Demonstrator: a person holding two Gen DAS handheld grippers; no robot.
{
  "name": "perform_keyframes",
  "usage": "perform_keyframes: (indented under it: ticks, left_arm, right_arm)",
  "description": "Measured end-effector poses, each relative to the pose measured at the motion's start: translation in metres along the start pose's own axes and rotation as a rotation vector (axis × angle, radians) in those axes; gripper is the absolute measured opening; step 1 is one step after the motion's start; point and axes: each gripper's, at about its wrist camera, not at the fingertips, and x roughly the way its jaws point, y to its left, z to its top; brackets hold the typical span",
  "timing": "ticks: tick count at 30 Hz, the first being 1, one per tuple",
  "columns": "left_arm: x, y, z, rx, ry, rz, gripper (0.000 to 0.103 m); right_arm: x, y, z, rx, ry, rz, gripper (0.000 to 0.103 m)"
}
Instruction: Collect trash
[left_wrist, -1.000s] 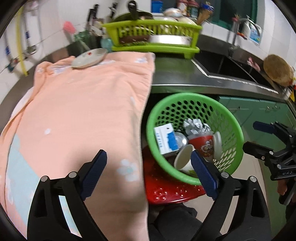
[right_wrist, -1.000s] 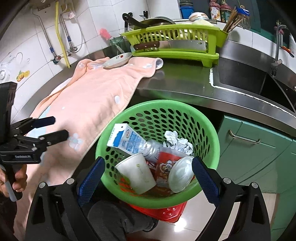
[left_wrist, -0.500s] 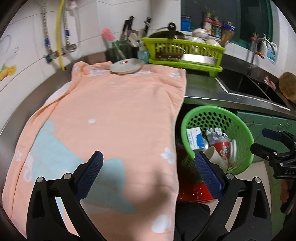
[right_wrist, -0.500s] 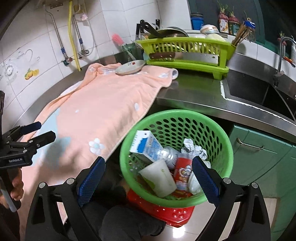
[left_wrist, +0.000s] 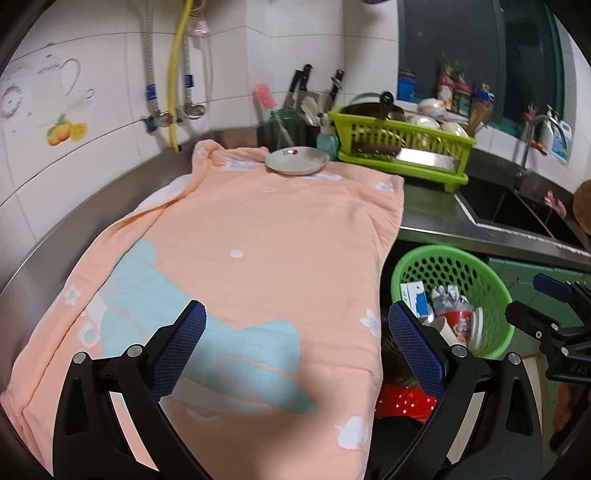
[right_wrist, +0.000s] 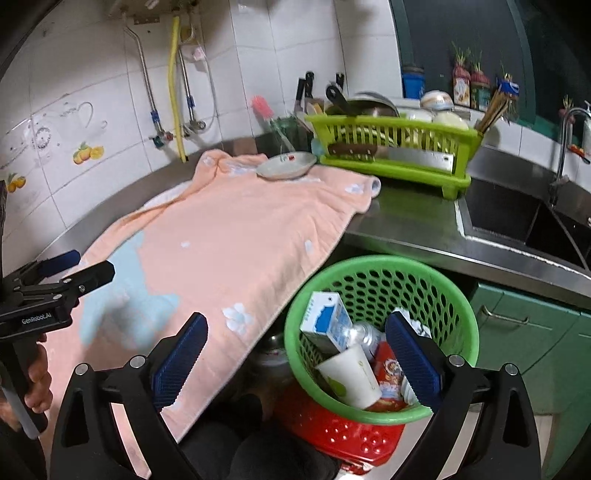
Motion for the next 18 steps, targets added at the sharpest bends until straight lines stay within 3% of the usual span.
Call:
perform_keyframes:
  ticks: [9,18]
  left_arm:
    - [-0.012,0.012,-0.004,-0.051,-0.025,-0.009,0.098]
    - [-0.025,0.019,-0.007,-0.075,-0.048,0.005,0.098]
  right_arm:
    - [-0.013,0.027,-0.003,-0.097,-0.1,-0.065,0.095]
    - [-0.016,0.031,-0.008,-0.076,-0.122,-0.047,0.096]
